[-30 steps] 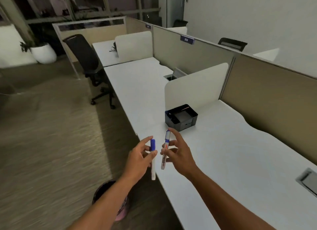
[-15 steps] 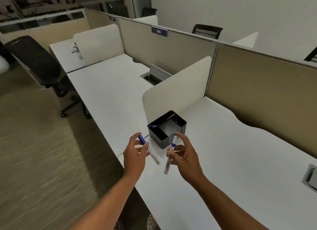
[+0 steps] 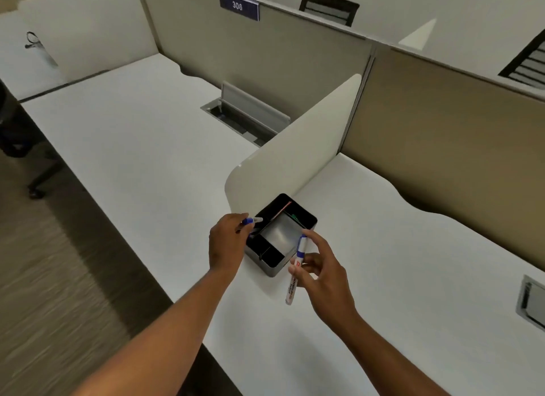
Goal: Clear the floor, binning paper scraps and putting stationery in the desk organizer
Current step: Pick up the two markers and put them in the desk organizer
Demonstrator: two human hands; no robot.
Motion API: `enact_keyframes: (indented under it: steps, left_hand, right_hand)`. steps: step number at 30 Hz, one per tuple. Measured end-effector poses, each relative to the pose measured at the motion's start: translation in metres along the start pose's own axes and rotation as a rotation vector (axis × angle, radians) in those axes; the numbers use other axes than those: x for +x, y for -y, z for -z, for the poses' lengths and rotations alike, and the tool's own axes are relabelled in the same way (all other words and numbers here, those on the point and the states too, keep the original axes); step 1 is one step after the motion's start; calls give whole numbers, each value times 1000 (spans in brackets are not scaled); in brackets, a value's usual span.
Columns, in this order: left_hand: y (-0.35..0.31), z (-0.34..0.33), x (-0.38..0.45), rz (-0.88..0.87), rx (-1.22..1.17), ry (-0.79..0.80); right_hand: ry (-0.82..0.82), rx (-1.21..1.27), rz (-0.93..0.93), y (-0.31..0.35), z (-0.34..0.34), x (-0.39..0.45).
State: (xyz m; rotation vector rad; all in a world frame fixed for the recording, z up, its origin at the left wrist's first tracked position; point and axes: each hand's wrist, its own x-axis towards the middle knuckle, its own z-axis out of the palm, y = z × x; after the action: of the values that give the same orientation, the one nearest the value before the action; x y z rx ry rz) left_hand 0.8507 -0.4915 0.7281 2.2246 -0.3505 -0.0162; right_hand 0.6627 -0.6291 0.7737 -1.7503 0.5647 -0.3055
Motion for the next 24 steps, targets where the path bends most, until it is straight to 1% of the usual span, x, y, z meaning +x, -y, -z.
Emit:
enact_keyframes:
  steps: [2, 5, 8, 12, 14, 16, 19, 22, 24]
  left_hand:
    - [8, -7, 1, -45, 76, 37]
    - [15, -12, 0, -50, 167, 72]
    - [20, -14, 1, -96, 231, 71]
    - [23, -14, 5, -232, 371, 84]
    - [23, -14, 6, -246, 420, 66]
    - [26, -12, 2, -245, 404, 35]
    - [40, -5, -8, -280, 305, -51]
    - [56, 10, -24, -216, 191, -123]
    - [64, 19, -38, -170, 150, -134]
  right_hand:
    - [-15, 7, -11, -2, -1, 3]
    - [-28, 9, -20, -3, -5, 7]
    - [-27, 24, -35, -4, -11, 9]
    - [-38, 2, -24, -2, -22, 11]
    - [-49, -14, -29, 1, -29, 17]
    - [-80, -47, -10, 5, -34, 29]
    - [-153, -66, 51, 18, -42, 56]
    - [-212, -48, 91, 29, -51, 90]
    - [-229, -62, 117, 32, -58, 110]
